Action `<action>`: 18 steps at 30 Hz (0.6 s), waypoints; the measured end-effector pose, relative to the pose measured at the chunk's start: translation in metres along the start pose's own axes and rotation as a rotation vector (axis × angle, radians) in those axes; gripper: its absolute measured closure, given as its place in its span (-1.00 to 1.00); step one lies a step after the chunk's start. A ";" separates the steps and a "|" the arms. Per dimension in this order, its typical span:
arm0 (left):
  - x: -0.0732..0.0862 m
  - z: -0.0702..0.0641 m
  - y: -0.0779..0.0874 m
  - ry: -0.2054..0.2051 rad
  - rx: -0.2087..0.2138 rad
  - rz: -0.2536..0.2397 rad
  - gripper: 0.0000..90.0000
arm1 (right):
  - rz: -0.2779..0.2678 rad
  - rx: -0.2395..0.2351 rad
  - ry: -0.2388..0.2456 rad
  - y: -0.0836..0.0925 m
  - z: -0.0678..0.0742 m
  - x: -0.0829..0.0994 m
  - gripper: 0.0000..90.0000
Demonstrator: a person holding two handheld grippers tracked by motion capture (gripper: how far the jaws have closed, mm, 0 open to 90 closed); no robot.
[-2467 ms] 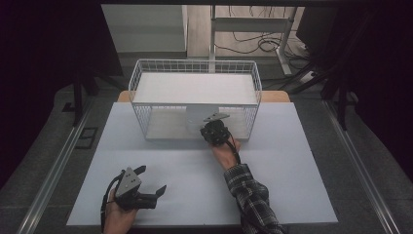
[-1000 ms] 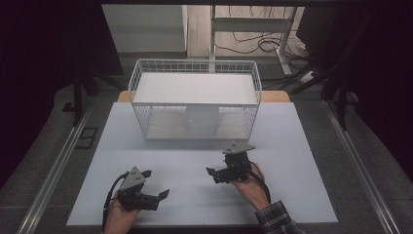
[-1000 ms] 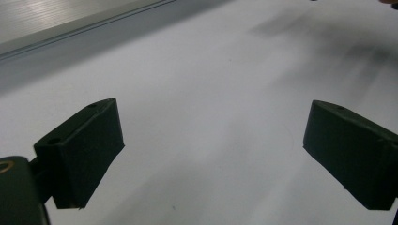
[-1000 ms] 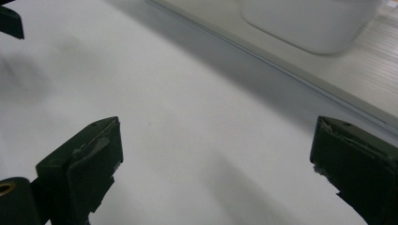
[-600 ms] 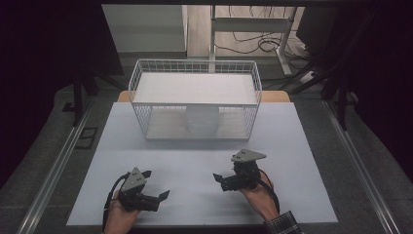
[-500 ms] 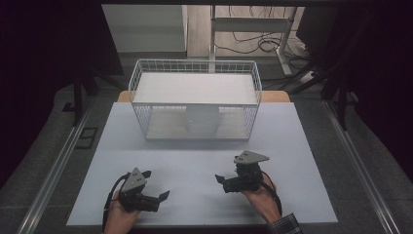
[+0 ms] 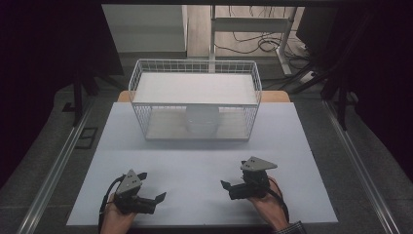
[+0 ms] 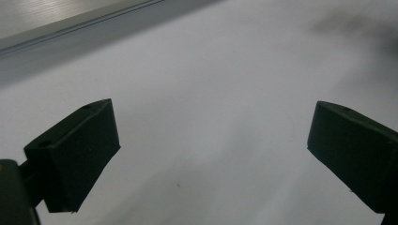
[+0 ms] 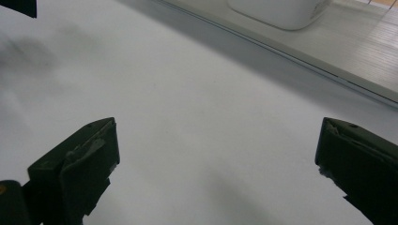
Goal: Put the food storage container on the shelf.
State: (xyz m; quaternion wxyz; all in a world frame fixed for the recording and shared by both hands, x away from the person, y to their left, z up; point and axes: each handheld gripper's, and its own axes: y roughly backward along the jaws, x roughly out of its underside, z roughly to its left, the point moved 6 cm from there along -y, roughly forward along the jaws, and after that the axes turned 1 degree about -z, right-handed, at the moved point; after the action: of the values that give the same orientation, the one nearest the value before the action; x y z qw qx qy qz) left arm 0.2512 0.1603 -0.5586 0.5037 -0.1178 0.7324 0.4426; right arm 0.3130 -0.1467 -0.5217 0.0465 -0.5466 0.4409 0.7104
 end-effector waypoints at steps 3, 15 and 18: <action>0.001 0.000 0.003 0.003 -0.003 -0.002 -0.96 | 0.000 0.006 0.004 0.003 0.001 0.002 -1.00; 0.007 0.002 0.017 0.013 -0.030 -0.010 -0.97 | 0.000 0.023 -0.010 0.018 0.001 0.012 -1.00; 0.009 0.003 0.020 0.016 -0.035 -0.011 -0.97 | 0.000 0.030 -0.015 0.023 0.000 0.014 -1.00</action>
State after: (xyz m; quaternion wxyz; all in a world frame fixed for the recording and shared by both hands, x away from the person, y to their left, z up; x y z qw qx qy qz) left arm 0.2364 0.1769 -0.5556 0.4981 -0.1341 0.7280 0.4517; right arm 0.2952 -0.1666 -0.5203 0.0577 -0.5406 0.4512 0.7077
